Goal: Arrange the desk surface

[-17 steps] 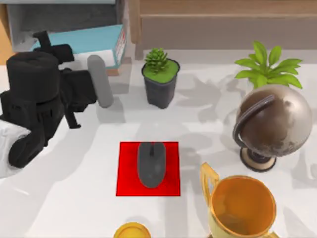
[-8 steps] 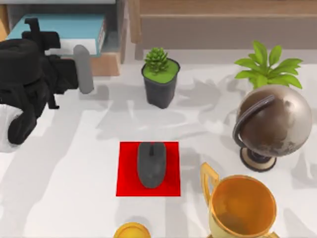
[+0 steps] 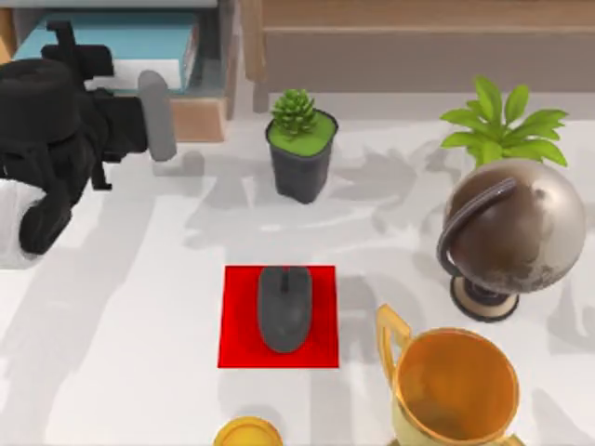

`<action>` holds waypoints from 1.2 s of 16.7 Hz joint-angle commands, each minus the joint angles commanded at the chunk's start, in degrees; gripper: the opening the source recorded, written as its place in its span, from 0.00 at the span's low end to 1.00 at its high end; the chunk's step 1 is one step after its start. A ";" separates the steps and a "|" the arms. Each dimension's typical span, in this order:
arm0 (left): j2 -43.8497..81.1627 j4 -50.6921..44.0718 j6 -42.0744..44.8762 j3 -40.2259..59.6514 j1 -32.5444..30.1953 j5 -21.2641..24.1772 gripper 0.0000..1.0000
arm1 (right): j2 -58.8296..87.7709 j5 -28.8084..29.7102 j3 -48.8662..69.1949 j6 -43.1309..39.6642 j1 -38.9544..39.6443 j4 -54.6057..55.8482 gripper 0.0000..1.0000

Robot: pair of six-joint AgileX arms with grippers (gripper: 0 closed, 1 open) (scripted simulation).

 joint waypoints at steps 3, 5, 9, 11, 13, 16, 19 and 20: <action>3.31 -0.40 0.16 3.25 0.44 0.55 0.00 | 0.00 0.00 0.00 0.00 0.00 0.00 1.00; 3.87 -0.54 0.16 3.70 0.40 0.69 0.00 | 0.00 0.00 0.00 0.00 0.00 0.00 1.00; 3.87 -0.54 0.16 3.70 0.40 0.69 0.15 | 0.00 0.00 0.00 0.00 0.00 0.00 1.00; 3.87 -0.54 0.16 3.70 0.40 0.69 0.30 | 0.00 0.00 0.00 0.00 0.00 0.00 1.00; 3.87 -0.54 0.16 3.70 0.40 0.69 0.45 | 0.00 0.00 0.00 0.00 0.00 0.00 1.00; 3.87 -0.54 0.16 3.70 0.40 0.69 0.68 | 0.00 0.00 0.00 0.00 0.00 0.00 1.00; 3.87 -0.54 0.16 3.70 0.40 0.69 0.90 | 0.00 0.00 0.00 0.00 0.00 0.00 1.00; 3.87 -0.54 0.16 3.70 0.40 0.69 0.98 | 0.00 0.00 0.00 0.00 0.00 0.00 1.00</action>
